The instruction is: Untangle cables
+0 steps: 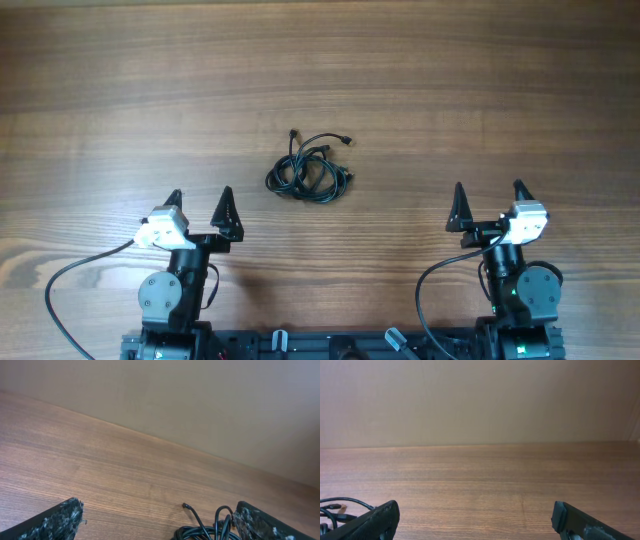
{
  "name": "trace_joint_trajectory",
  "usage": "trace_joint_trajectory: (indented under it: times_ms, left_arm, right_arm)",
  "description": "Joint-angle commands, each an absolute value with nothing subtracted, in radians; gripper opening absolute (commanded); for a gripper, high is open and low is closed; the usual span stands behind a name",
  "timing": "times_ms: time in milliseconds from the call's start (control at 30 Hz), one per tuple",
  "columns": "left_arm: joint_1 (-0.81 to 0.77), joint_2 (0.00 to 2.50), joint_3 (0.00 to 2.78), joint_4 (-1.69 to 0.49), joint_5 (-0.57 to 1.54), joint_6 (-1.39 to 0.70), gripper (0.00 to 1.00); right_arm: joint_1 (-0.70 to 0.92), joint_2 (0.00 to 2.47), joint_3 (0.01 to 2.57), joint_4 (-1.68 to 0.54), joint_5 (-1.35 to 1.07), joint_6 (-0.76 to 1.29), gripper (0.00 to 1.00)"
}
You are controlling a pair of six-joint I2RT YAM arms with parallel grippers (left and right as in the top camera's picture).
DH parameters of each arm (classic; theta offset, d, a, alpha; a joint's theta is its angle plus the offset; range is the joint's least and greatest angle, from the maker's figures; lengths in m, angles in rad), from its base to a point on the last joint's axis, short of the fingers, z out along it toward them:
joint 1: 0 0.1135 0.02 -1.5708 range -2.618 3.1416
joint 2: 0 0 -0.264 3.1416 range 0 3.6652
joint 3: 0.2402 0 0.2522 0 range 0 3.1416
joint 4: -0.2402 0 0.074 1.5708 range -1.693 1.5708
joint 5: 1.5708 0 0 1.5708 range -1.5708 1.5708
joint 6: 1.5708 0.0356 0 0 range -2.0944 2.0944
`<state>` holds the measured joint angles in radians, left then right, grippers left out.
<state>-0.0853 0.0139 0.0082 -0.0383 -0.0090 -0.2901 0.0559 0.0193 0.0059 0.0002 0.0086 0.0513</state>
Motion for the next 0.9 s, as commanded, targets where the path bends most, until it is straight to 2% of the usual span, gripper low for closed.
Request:
trace_joint_trajectory:
  times_ms: [0, 200, 567, 867]
  left_arm:
    - [-0.089, 0.007, 0.015, -0.035, 0.019, -0.270, 1.00]
    - [-0.089, 0.007, 0.070, -0.122, 0.037, -0.270, 1.00]
    - [-0.089, 0.035, 0.352, -0.405, 0.037, -0.270, 1.00]
    - [-0.089, 0.367, 0.661, -0.551, 0.113, -0.269, 1.00]
  right_arm:
    - [0.051, 0.011, 0.005, 0.007, 0.018, 0.053, 1.00]
    - [0.051, 0.011, 0.005, 0.007, 0.018, 0.053, 1.00]
    - [0.051, 0.011, 0.005, 0.007, 0.018, 0.053, 1.00]
    - [0.051, 0.011, 0.005, 0.007, 0.018, 0.053, 1.00]
